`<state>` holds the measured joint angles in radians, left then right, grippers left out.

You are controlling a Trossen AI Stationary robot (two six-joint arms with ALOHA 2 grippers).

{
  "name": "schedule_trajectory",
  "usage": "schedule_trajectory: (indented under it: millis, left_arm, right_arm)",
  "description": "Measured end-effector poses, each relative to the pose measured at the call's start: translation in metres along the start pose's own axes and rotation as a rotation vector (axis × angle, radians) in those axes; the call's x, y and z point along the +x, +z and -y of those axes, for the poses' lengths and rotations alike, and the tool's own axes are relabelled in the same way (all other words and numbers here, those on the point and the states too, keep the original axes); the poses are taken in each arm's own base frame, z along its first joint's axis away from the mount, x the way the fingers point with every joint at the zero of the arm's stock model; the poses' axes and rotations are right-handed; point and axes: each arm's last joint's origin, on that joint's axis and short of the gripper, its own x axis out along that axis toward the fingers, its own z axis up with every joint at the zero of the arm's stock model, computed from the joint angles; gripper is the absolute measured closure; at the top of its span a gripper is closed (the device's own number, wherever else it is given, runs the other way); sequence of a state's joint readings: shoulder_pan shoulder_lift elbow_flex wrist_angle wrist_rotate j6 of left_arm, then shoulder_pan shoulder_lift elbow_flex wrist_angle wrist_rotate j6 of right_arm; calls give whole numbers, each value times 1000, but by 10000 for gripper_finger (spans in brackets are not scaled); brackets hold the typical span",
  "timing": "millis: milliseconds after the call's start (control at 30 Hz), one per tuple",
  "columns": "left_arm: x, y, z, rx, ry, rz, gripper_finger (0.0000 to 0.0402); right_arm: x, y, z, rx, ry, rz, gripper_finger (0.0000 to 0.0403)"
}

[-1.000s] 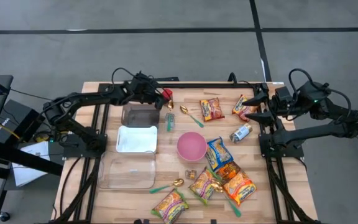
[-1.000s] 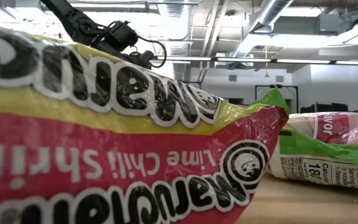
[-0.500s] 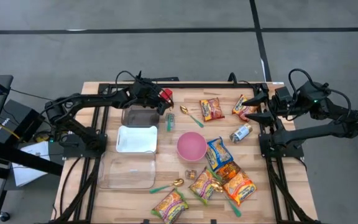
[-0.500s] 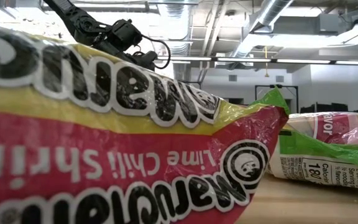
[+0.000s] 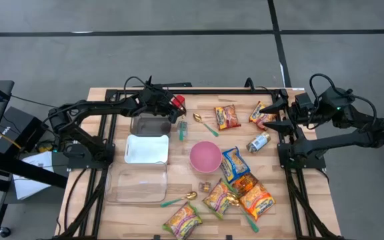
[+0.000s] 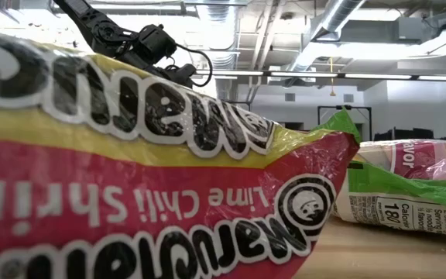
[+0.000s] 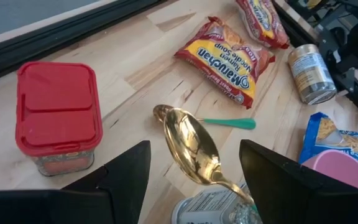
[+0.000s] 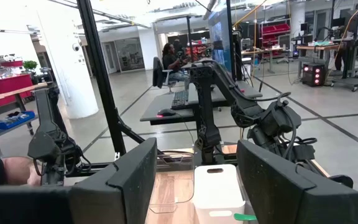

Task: Pick & Place Food Item
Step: Put the green spoon into the white bin

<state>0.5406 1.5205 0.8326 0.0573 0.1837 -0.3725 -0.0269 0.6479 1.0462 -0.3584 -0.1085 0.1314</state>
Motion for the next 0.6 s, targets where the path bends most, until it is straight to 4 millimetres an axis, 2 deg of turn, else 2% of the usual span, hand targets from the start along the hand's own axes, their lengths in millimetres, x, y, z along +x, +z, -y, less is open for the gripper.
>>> schedule_trajectory:
  millis: [267,600]
  left_arm:
    - [13,-5,-3,-4,-24,-19,160]
    - [15,-5,-4,-5,-46,-23,174]
  right_arm:
    - [0,0,0,0,2,0,188]
    - [0,0,0,2,2,0,188]
